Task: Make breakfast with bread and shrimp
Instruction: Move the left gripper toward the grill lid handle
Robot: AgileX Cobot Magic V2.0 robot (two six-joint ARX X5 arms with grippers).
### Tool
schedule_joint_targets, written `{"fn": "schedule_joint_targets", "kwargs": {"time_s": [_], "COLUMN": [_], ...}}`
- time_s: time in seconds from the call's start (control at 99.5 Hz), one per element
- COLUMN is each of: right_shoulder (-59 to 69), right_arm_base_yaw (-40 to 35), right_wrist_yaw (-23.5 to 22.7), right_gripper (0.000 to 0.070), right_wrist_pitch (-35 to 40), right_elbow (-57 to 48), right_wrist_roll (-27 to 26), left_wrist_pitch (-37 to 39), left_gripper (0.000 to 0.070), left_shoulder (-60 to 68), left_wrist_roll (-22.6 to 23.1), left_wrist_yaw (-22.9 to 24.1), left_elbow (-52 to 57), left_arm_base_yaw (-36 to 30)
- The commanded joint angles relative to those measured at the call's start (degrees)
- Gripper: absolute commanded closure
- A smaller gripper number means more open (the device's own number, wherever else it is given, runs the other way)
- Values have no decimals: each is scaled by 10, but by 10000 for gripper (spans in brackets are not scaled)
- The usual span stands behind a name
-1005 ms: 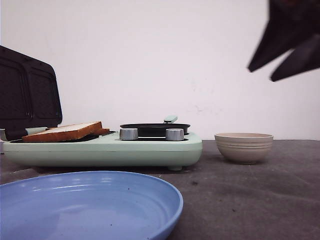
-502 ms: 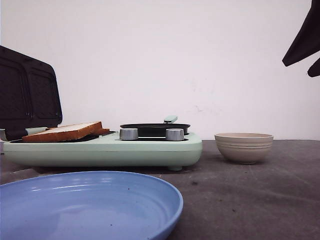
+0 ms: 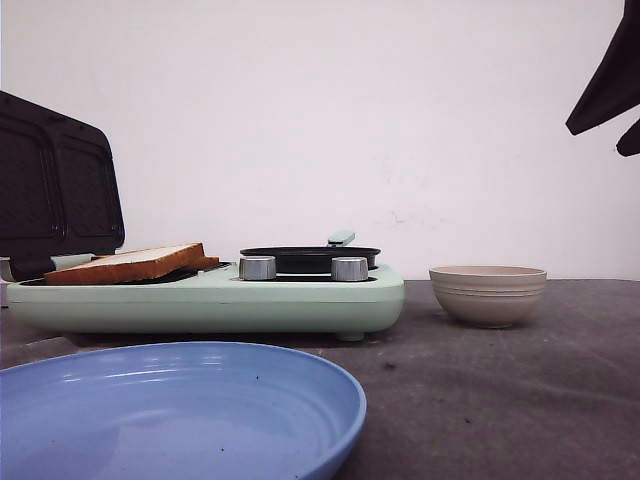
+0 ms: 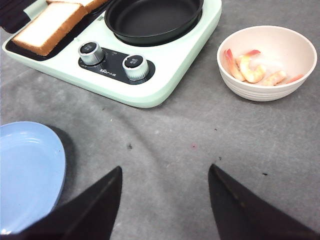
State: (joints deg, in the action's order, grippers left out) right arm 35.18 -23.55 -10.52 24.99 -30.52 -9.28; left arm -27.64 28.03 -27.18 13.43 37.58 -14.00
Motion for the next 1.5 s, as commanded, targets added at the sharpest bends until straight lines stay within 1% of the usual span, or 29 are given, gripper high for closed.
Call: {"fn": "schedule_joint_targets", "kwargs": {"time_s": [0.0, 0.07, 0.201, 0.322, 0.392, 0.573, 0.683, 0.804, 0.904, 0.985, 1.236, 1.346, 1.487], "right_shoulder": [3, 3, 3, 3, 3, 3, 3, 3, 3, 3, 3, 3, 3], "right_arm_base_yaw": [-2, -2, -2, -2, -2, -2, -2, -2, -2, -2, -2, -2, -2], "right_wrist_yaw": [1, 0, 0, 0, 0, 0, 0, 0, 0, 0, 0, 0, 1], "right_gripper": [372, 372, 372, 372, 372, 372, 372, 372, 372, 372, 372, 372, 372], "right_wrist_pitch": [-5, -5, -5, -5, -5, -5, -5, -5, -5, -9, -11, -11, -12], "right_elbow": [-2, -2, -2, -2, -2, -2, -2, -2, -2, -2, -2, -2, -2], "right_wrist_roll": [-6, -6, -6, -6, -6, -6, -6, -6, -6, -7, -13, -18, -23], "left_wrist_pitch": [9, 22, 58, 82, 92, 125, 157, 206, 245, 270, 328, 358, 382], "left_gripper": [266, 266, 266, 266, 266, 266, 266, 266, 266, 266, 266, 266, 266], "left_shoulder": [17, 35, 70, 109, 134, 203, 251, 297, 335, 365, 435, 458, 480], "left_wrist_roll": [-14, -19, -36, -62, -80, -153, -198, -235, -259, -265, -266, -279, -279], "left_wrist_yaw": [-11, -26, -36, -78, -112, -219, -275, -327, -362, -375, -375, -387, -390], "left_elbow": [24, 43, 82, 115, 131, 144, 144, 144, 144, 144, 144, 144, 144], "left_arm_base_yaw": [11, 31, 75, 126, 160, 249, 292, 322, 331, 331, 331, 331, 331]}}
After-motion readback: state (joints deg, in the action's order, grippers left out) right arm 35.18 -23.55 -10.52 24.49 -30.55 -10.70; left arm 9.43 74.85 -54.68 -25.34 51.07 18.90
